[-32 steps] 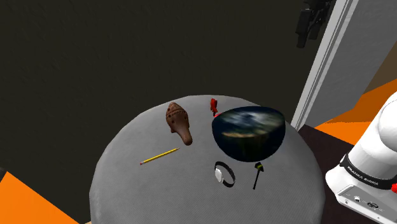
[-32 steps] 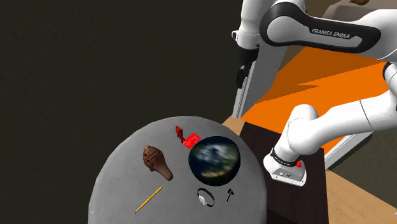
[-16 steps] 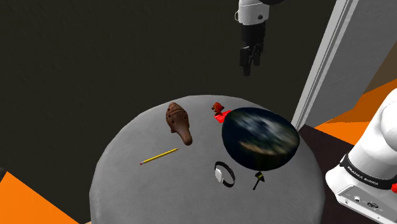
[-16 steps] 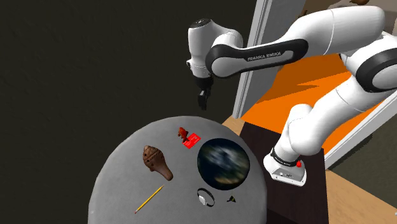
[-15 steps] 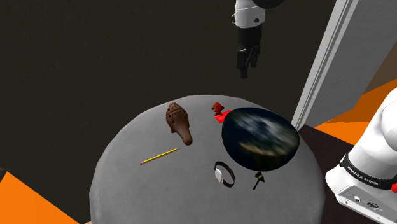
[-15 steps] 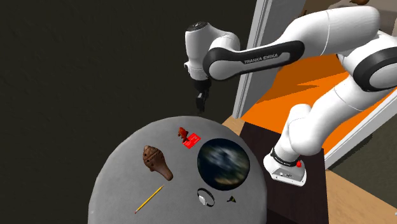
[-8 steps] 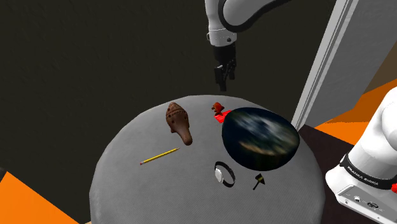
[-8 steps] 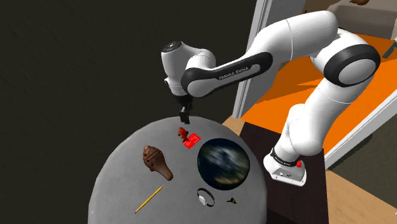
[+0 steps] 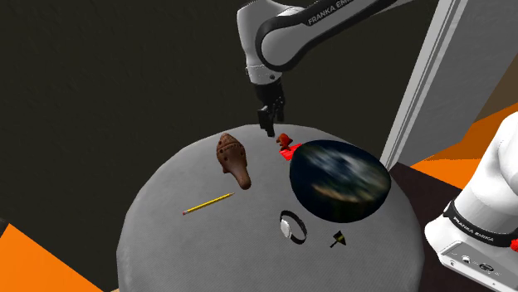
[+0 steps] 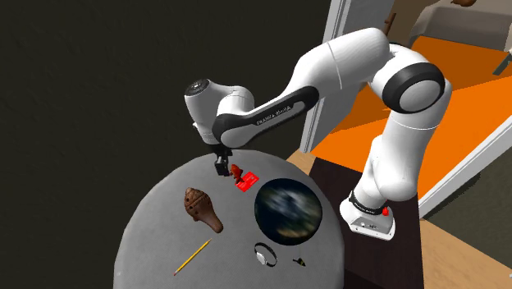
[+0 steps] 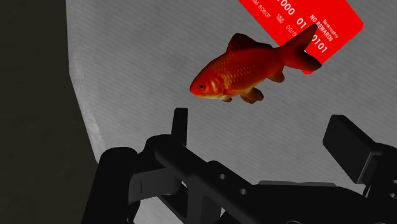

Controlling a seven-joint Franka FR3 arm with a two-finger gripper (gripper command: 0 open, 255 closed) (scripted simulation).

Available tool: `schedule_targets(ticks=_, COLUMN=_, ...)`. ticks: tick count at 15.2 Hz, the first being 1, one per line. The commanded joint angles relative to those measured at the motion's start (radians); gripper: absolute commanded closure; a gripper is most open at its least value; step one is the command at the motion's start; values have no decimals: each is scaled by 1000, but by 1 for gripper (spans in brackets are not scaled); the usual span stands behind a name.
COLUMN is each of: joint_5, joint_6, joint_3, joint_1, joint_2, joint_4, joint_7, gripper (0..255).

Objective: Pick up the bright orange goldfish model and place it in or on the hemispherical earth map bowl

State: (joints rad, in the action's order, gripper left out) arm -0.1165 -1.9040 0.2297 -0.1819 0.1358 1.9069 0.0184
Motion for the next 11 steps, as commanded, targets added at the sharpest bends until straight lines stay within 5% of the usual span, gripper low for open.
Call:
schedule_targets(ticks=1, joint_5=-3, joint_6=-24, joint_3=0, joint_1=0, joint_2=9, joint_4=15, joint_7=1, gripper=0)
schedule_targets(ticks=11, joint_5=-10, joint_6=-83, joint_3=-3, joint_1=2, joint_2=22, joint_4=61, joint_7=6, gripper=0)
